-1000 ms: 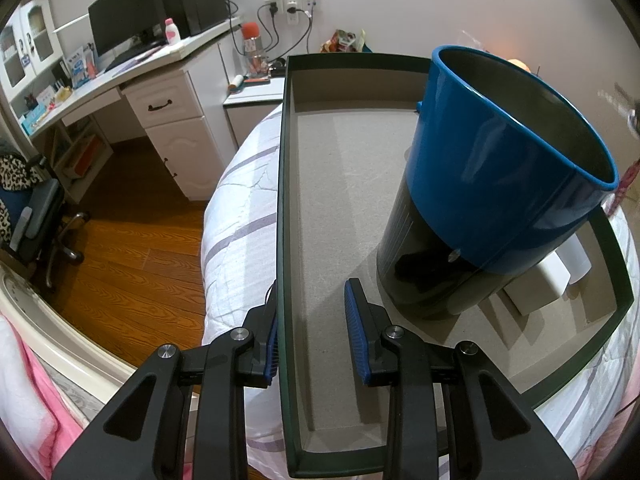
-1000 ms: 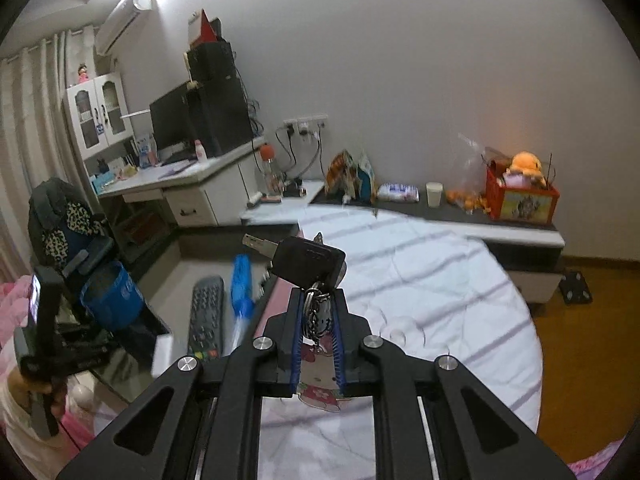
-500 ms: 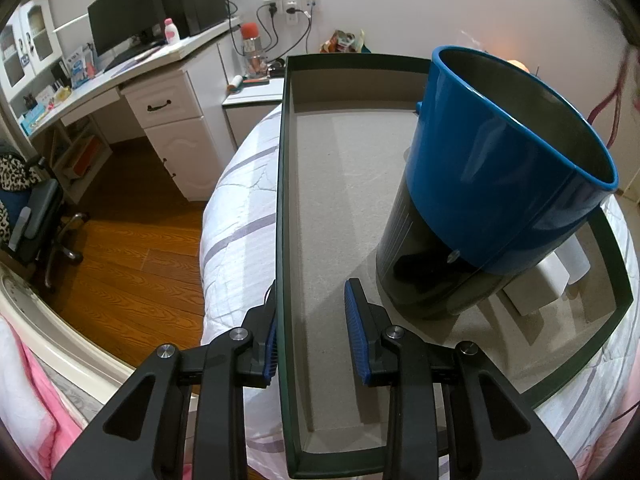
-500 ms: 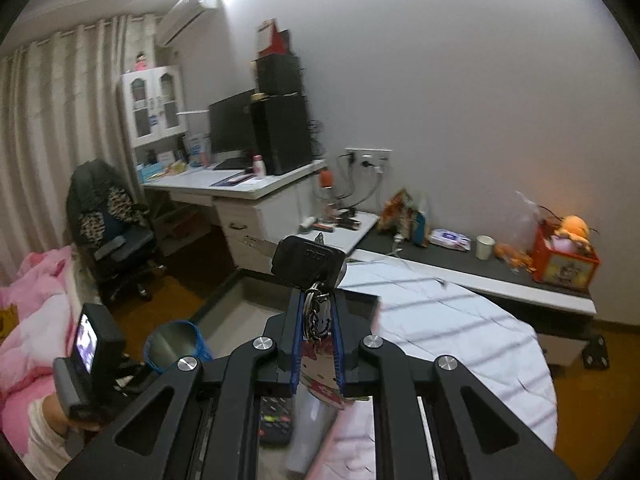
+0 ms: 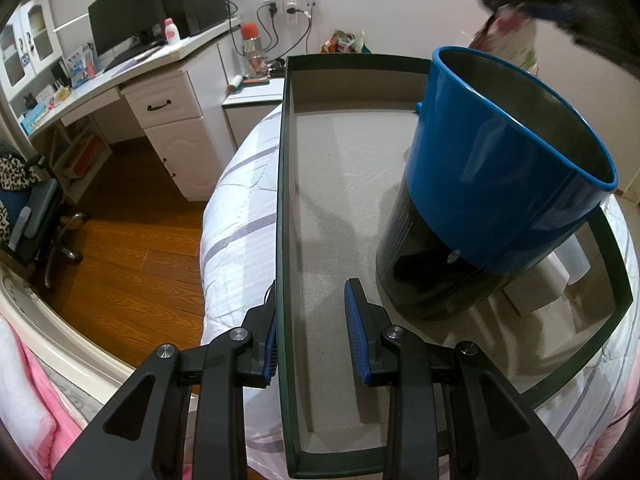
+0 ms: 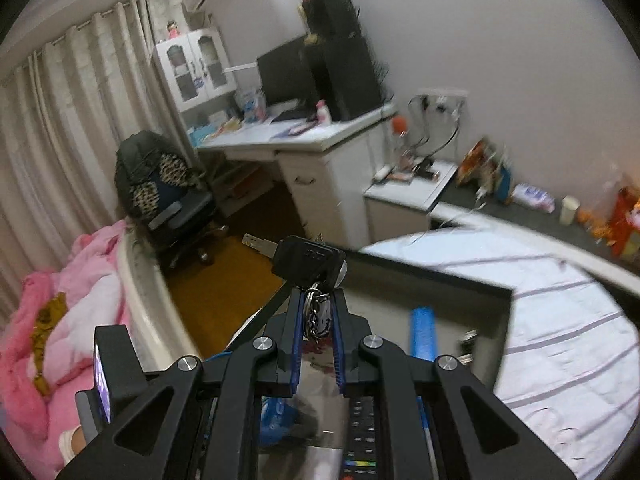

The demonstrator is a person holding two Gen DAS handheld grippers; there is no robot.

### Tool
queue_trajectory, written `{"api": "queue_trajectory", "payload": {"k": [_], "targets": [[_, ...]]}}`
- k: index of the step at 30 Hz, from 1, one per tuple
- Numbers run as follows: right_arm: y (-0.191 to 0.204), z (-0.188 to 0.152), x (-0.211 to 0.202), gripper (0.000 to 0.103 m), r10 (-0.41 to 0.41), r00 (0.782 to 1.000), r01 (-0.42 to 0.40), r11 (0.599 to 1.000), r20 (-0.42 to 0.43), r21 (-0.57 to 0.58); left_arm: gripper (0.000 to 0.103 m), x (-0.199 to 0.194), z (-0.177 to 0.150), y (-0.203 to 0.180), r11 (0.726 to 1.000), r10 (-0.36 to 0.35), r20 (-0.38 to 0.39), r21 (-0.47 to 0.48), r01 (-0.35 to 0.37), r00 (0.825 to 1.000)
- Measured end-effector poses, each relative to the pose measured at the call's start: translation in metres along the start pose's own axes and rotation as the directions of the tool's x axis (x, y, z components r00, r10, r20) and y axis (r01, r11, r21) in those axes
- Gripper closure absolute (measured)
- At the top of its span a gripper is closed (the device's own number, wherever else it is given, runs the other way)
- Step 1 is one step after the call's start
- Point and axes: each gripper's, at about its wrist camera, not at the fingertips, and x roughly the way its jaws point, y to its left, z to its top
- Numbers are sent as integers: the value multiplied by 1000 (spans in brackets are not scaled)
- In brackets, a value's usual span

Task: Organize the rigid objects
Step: 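Carry the keychain into the tray box and open the right tool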

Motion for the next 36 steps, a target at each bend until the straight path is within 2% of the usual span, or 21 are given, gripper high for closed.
{"api": "queue_trajectory", "payload": {"k": [6, 14, 21, 24, 28, 36], "targets": [[-10, -10, 25, 91, 83, 994, -78, 995, -74, 63, 74, 0, 1, -1, 1000, 2, 1, 1, -2, 1000], [-16, -14, 41, 91, 86, 990, -76, 993, -115, 92, 74, -1, 0, -2, 1000, 4, 3, 2, -4, 1000], [-20, -14, 53, 91, -3, 989, 17, 996, -147, 93, 74, -1, 0, -2, 1000, 5, 3, 3, -5, 1000], [-22, -13, 54, 88, -69, 986, 80, 994, -153, 69, 74, -2, 0, -1, 1000, 6, 3, 4, -6, 1000], [-23, -13, 53, 87, -90, 985, 100, 993, -149, 65, 74, -3, 0, -1, 1000, 6, 4, 4, -6, 1000], [-21, -12, 58, 87, -180, 972, 185, 983, -153, 16, 74, -3, 0, -1, 1000, 6, 4, 4, -6, 1000]]}}
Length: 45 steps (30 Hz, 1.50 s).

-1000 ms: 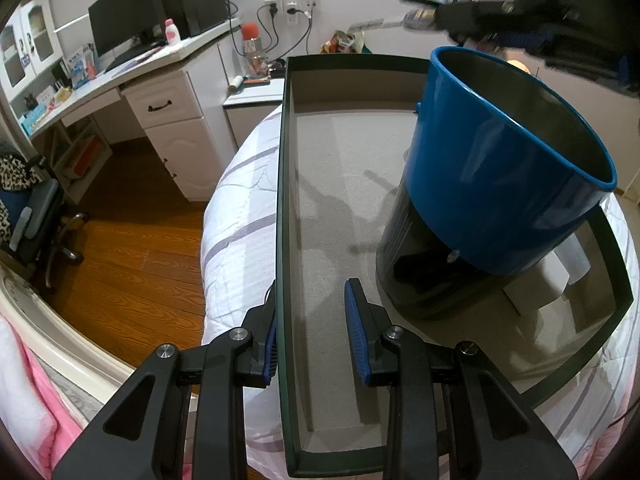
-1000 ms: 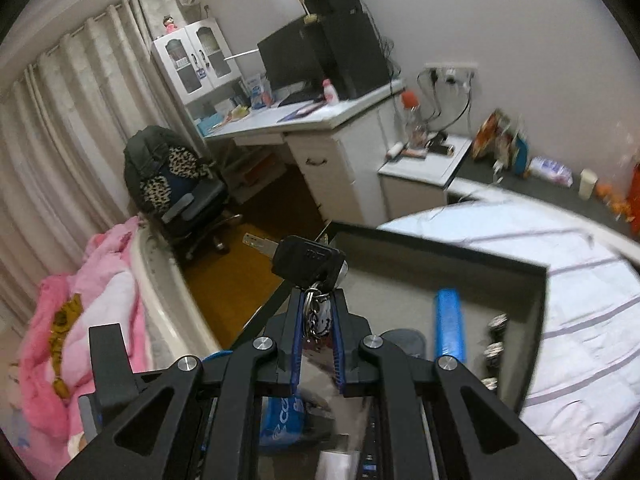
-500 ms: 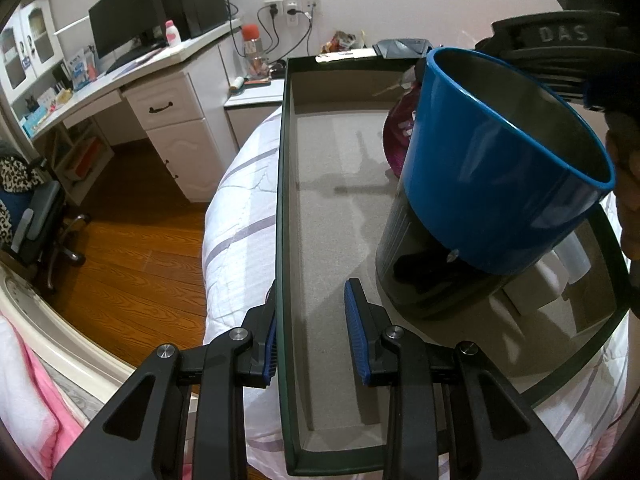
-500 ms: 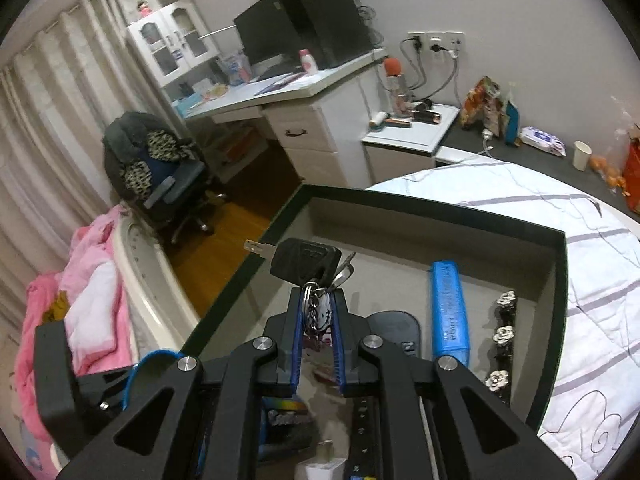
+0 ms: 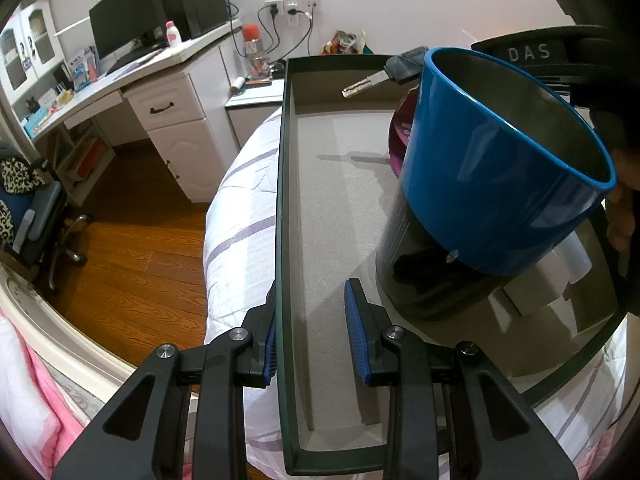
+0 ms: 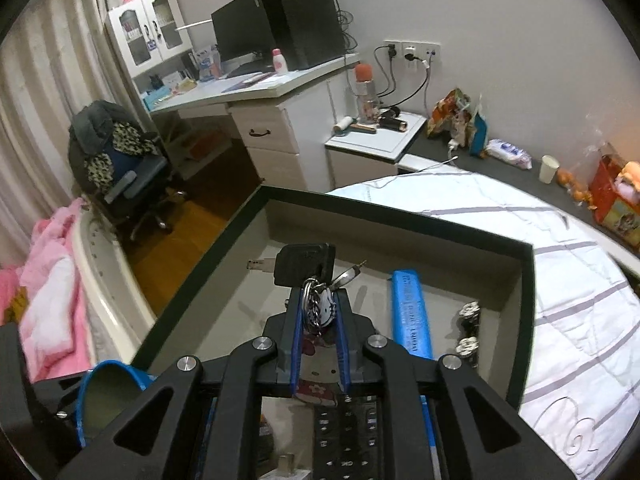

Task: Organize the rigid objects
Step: 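Carry the keychain into the tray box and open the right tool, then release the tray rim with the left tool while the right tool withdraws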

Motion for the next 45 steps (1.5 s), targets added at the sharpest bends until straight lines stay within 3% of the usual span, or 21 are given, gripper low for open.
{"api": "queue_trajectory", "payload": {"k": [21, 25, 27, 28, 31, 36, 45], "targets": [[-4, 2, -5, 87, -108, 994, 108, 994, 19, 21, 74, 0, 0, 0, 1000, 1, 0, 1, -1, 1000], [-7, 3, -12, 76, -156, 987, 155, 987, 38, 34, 74, 0, 0, 0, 1000, 1, -1, 1, -1, 1000], [-7, 4, -16, 56, -177, 983, 175, 984, 49, 46, 73, 0, 0, -1, 1000, 3, 0, 3, -3, 1000], [-8, 3, -19, 52, -189, 980, 186, 981, 59, 53, 70, -1, 0, -1, 1000, 1, 2, 3, -1, 1000], [-8, 3, -26, 46, -207, 975, 202, 977, 79, 63, 67, -4, 0, -2, 1000, 5, 7, 13, -5, 1000], [-8, 2, -37, 27, -243, 964, 235, 969, 111, 75, 67, -6, -1, -1, 1000, 8, 5, 14, -8, 1000], [-7, -2, -52, 25, -296, 945, 286, 954, 139, 86, 63, -7, -3, 0, 1000, 11, 15, 22, -12, 1000]]}}
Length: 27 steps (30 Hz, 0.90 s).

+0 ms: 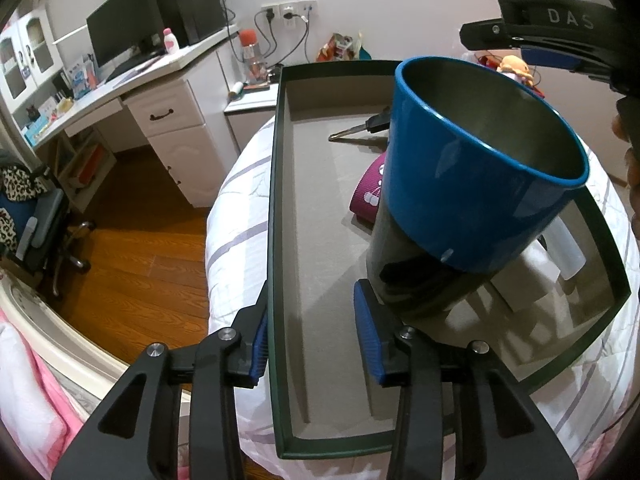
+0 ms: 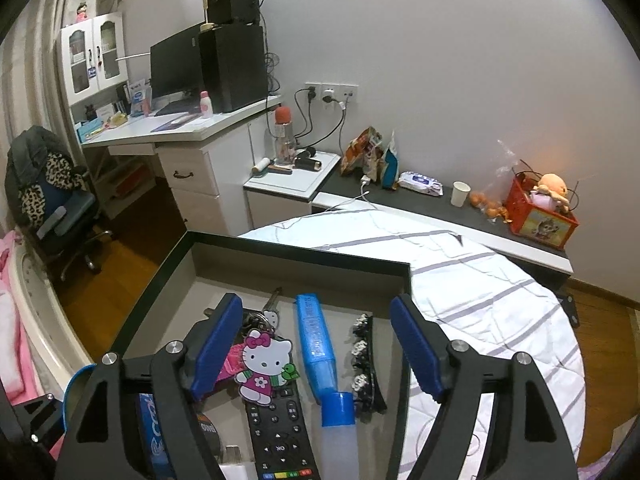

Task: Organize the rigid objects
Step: 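Release the tray rim with the left tool while the right tool withdraws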

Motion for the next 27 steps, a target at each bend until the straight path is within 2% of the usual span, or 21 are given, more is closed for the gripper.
{"api": "queue_trajectory", "payload": {"k": [11, 20, 23, 27], "targets": [[-7, -6, -29, 24, -52, 996, 50, 999, 71, 21, 60, -9, -2, -2, 1000, 11, 12, 8, -12, 1000], [-12, -19, -58, 24, -53, 990, 48, 998, 132, 43, 57, -17, -1, -7, 999, 30, 21, 27, -31, 999], [-14, -25, -69, 24, -48, 987, 39, 998, 156, 58, 52, -21, 0, -9, 999, 29, 27, 33, -30, 999], [-15, -34, -83, 24, -43, 982, 33, 998, 182, 62, 40, -35, 0, -11, 999, 42, 59, 24, -43, 997]]}}
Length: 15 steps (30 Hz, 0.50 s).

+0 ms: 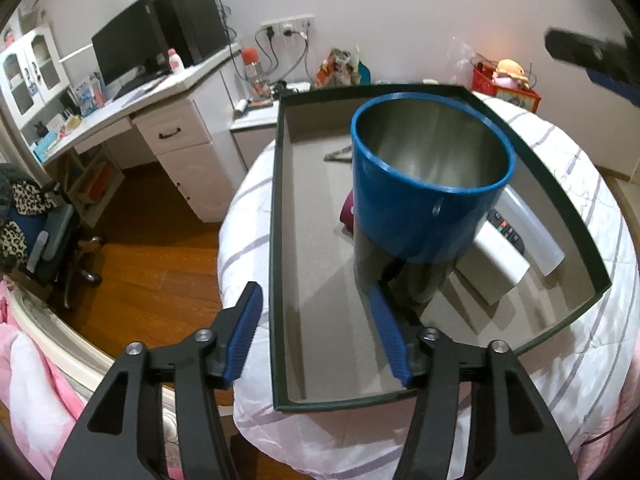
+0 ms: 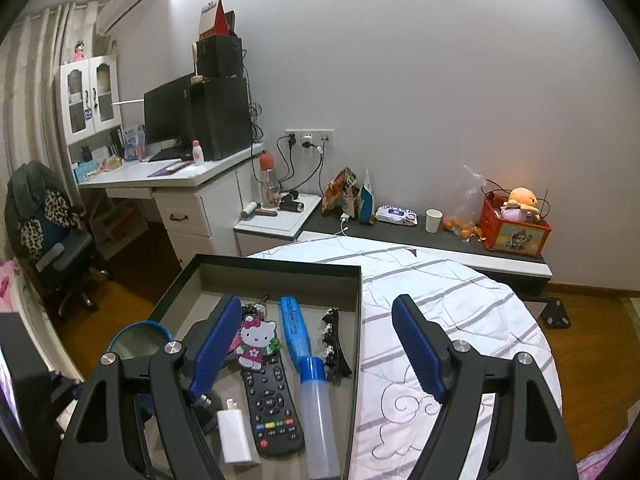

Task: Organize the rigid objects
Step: 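Release the tray rim with the left tool while the right tool withdraws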

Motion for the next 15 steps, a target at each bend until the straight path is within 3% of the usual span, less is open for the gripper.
{"api": "queue_trajectory", "payload": {"k": [7, 15], "targets": [[-11, -12, -32, 23, 9, 998, -12, 999, 59, 48, 20, -39, 1, 1, 999, 5, 111, -38, -1, 994], [-19, -26, -66, 21, -9, 994, -2, 994, 108, 107, 3, -86, -5, -5, 999, -9, 290, -37, 21, 957]]}}
